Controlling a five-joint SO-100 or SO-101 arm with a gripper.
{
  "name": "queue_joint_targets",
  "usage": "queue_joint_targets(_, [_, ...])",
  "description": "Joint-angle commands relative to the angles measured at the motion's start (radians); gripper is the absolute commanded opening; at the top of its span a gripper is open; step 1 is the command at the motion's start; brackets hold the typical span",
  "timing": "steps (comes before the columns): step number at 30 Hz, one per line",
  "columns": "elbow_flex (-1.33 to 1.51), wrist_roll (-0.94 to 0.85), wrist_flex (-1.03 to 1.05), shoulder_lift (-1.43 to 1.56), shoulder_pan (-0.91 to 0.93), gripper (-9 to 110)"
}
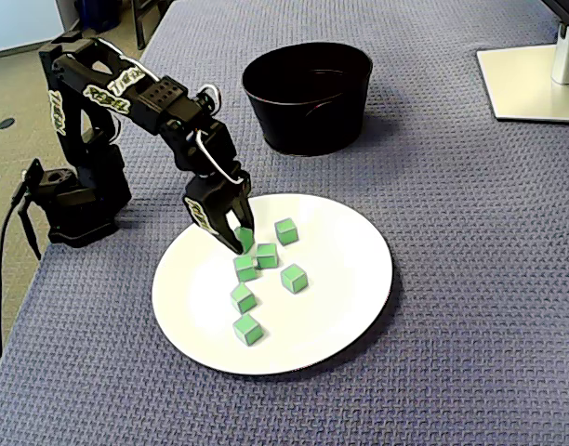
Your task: Pick up the items on the white plate and put them in the black container.
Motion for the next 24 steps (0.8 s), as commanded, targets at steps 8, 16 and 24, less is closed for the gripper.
queue_joint_targets(8, [-0.670,0.586,0.364,0.411,0.147,0])
queue_joint_targets(16, [-0.899,0.732,0.227,0.523,-0.253,0])
queue_joint_targets(24, [-0.943,0.597,0.140,0.402,-0.782,0])
